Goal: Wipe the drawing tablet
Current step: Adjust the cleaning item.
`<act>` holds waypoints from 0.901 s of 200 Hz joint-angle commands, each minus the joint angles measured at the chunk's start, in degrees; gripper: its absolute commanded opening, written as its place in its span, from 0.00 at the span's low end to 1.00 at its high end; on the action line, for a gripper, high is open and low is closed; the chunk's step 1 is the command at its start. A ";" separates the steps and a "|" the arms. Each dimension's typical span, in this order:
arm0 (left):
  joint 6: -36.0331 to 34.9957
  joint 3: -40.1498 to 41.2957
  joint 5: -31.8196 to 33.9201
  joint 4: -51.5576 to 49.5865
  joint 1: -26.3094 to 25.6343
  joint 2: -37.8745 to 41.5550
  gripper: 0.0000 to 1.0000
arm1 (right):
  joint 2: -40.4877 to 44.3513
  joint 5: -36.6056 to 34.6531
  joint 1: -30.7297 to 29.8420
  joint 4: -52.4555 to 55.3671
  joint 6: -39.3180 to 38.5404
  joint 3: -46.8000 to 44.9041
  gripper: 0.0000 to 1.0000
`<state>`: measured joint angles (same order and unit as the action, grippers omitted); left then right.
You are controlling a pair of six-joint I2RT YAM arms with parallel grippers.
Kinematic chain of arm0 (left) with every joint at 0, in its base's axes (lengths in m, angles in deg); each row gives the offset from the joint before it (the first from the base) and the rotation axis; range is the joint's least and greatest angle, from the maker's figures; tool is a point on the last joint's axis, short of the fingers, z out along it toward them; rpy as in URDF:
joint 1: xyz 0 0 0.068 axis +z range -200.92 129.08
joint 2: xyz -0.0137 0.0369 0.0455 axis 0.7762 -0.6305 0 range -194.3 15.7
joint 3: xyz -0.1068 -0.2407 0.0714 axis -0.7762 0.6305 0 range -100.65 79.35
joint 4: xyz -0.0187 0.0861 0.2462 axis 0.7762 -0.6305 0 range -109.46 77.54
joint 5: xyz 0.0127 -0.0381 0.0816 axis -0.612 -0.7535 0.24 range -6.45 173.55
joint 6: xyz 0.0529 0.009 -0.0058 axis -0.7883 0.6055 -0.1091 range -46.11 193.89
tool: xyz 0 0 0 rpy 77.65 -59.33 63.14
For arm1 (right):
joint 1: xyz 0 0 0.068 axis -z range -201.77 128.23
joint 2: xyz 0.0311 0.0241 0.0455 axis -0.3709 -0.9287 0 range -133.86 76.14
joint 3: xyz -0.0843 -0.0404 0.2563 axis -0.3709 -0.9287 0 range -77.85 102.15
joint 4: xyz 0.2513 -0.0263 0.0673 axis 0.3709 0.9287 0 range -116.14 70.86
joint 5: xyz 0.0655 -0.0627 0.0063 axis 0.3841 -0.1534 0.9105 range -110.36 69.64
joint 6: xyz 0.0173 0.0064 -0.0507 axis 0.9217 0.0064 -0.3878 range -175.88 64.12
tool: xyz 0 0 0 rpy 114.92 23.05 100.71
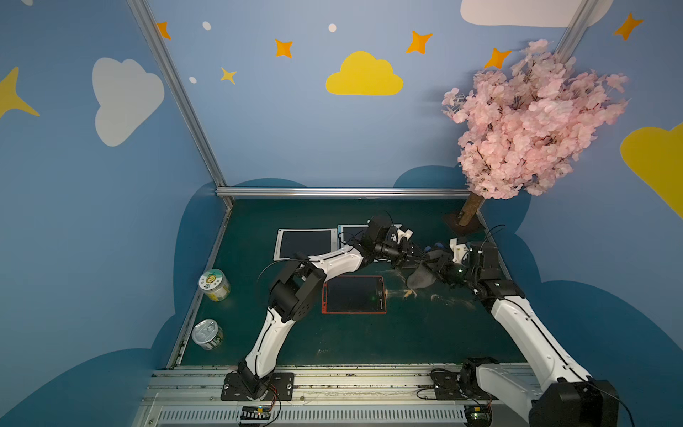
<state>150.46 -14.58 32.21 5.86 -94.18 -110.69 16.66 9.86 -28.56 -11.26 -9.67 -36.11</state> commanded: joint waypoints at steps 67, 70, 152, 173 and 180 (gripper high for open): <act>-0.46 4.03 -2.55 2.32 -1.91 2.99 0.42 | 0.79 16.53 5.57 -29.71 16.18 -5.94 0.00; -0.51 4.11 -2.47 2.33 -1.91 2.99 0.42 | 0.78 16.65 5.58 -30.08 16.36 -6.00 0.00; -0.40 3.30 -2.36 2.41 -1.96 2.46 0.42 | -4.62 20.77 5.78 -40.71 25.40 -8.43 0.00; -0.33 2.14 -2.55 2.19 -2.07 2.32 0.41 | -7.42 24.16 3.62 -26.96 12.28 -2.62 0.00; -0.20 1.74 -2.70 2.22 -2.09 2.13 0.41 | -7.82 23.26 2.27 -21.94 8.64 -0.16 0.00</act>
<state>150.31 -11.65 33.70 9.84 -93.68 -108.09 10.38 28.66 -22.42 -40.20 10.53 -44.13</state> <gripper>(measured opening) 0.412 0.100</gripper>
